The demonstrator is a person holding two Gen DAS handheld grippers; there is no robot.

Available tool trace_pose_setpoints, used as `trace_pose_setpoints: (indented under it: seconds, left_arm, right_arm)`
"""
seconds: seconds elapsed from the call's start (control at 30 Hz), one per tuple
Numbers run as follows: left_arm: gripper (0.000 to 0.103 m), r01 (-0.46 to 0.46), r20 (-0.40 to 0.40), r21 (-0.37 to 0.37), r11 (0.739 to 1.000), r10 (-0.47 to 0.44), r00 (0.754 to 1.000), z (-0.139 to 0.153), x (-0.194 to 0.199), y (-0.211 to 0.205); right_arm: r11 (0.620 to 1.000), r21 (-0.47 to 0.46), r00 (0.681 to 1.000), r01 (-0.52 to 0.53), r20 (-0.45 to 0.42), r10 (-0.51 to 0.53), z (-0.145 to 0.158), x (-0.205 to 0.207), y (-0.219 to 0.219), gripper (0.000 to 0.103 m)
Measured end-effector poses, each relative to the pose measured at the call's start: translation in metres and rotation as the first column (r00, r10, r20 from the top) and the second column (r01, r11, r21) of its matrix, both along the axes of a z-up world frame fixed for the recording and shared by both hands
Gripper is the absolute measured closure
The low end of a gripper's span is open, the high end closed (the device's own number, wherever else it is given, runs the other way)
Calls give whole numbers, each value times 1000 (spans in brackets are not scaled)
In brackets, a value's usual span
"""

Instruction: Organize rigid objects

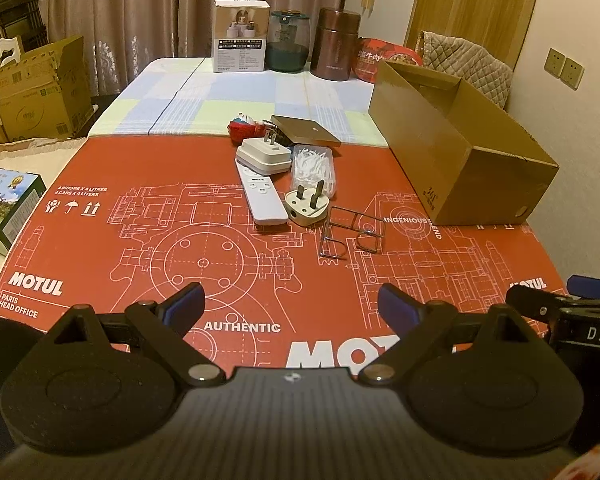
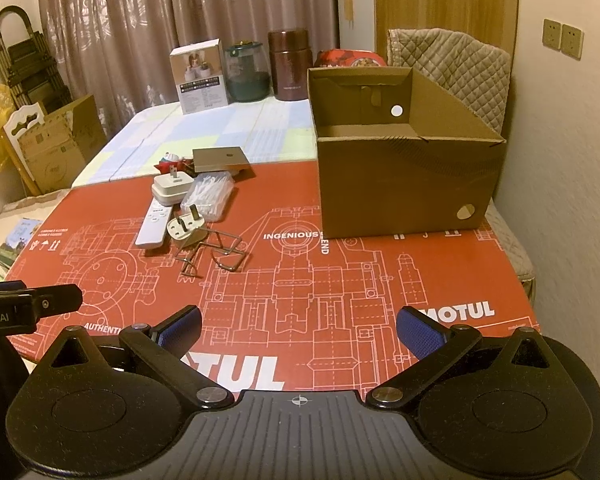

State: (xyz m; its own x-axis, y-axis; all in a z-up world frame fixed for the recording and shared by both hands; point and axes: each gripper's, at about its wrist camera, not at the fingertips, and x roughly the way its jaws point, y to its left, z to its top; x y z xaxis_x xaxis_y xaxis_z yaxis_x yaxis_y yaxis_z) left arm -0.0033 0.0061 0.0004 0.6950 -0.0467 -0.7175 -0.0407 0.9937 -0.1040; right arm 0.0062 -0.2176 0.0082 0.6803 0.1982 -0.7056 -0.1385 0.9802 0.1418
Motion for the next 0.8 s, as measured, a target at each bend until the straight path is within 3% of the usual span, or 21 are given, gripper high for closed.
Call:
trace_pose_setpoints:
  seconds: [0.8]
  left_arm:
    - [12, -6, 1, -7, 1000, 6, 1000, -2, -1, 3]
  right_arm:
    - [1000, -1, 1000, -1, -2, 1, 0, 0, 2, 2]
